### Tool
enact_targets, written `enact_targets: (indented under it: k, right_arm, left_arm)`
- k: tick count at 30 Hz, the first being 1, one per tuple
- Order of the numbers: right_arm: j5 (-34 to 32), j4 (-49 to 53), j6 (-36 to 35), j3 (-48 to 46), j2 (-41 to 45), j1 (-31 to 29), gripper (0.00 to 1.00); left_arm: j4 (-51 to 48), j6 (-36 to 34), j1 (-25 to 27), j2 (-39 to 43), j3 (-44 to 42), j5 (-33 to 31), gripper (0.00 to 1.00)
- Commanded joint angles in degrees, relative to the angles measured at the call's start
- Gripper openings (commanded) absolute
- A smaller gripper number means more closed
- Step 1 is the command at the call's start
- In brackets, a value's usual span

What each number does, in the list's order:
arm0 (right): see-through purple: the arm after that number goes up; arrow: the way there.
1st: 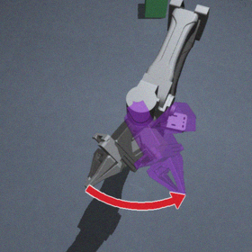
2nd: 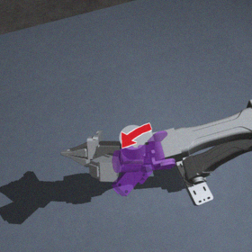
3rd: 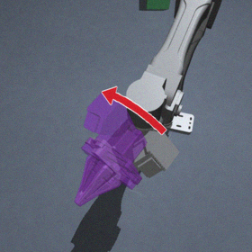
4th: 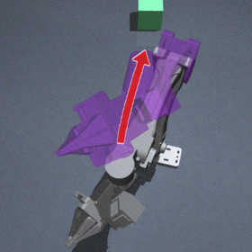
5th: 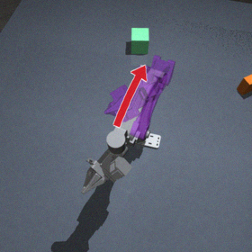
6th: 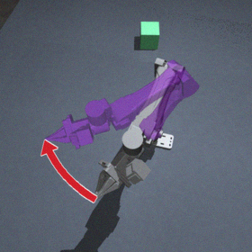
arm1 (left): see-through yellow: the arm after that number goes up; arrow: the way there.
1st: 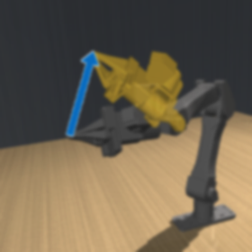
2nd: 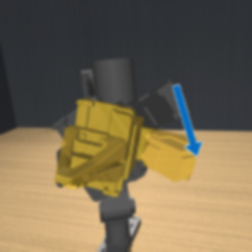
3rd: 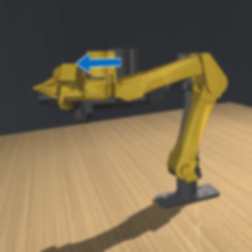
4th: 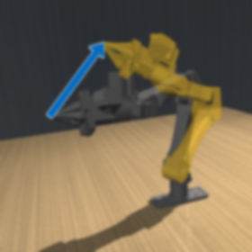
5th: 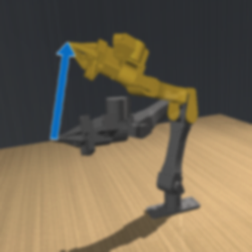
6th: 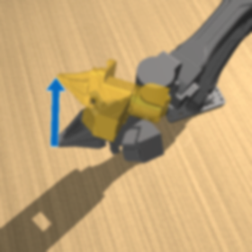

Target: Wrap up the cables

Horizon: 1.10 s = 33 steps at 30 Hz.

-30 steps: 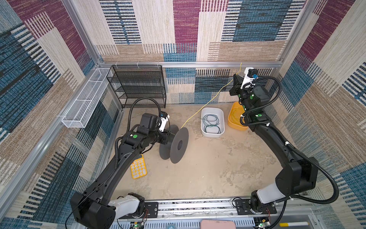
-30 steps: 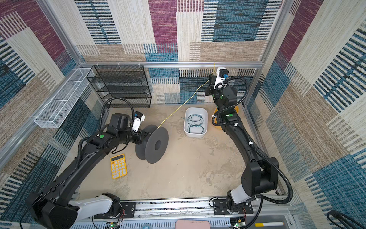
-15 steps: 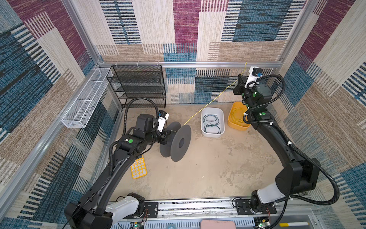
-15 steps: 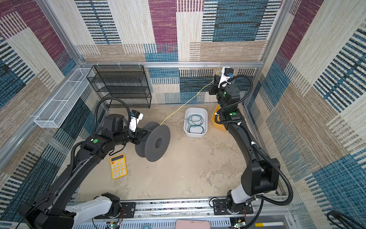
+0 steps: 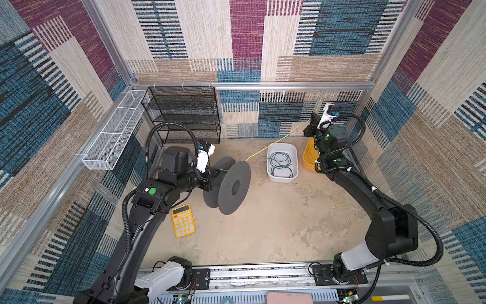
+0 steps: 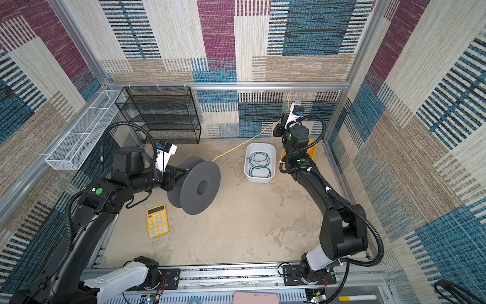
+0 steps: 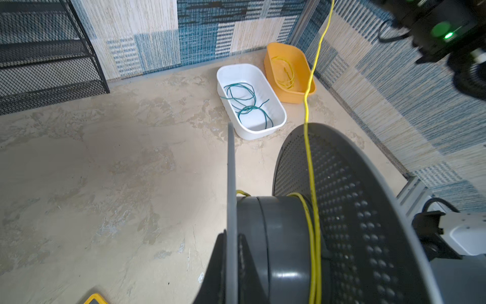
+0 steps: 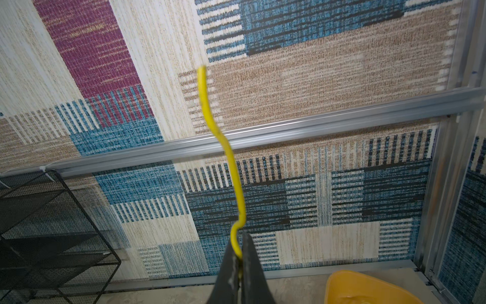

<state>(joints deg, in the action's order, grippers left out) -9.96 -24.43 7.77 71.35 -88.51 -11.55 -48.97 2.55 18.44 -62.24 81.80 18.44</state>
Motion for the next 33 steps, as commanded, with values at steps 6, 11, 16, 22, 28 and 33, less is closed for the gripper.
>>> enact_targets:
  k: [6, 11, 16, 22, 28, 33]
  right_arm:
    - [-6.8, -5.4, 3.6, -5.2, -4.1, 0.1, 0.00]
    - [-6.2, -7.6, 5.9, -9.5, -5.3, -1.4, 0.00]
    - [-6.2, -9.6, 7.9, -13.8, -5.5, -4.4, 0.00]
    - [-6.4, -12.2, 10.7, -19.4, -5.4, -8.6, 0.00]
    - [-8.9, -14.5, 13.4, -23.8, -5.4, -15.8, 0.00]
    - [-12.0, -16.7, 15.3, -27.6, -4.0, -22.1, 0.00]
  left_arm:
    - [-3.0, 0.4, -3.2, -0.5, 4.7, 6.1, 0.00]
    - [-1.2, 1.9, -4.3, -2.1, 6.9, 8.3, 0.00]
    - [3.2, 5.4, -5.9, -4.6, 8.2, 7.9, 0.00]
    - [9.6, 10.3, -7.3, -7.8, 9.7, 5.6, 0.00]
    - [19.0, 16.7, -7.7, -9.8, 8.3, 0.2, 0.00]
    - [24.4, 20.0, -7.7, -11.4, 6.7, -8.3, 0.00]
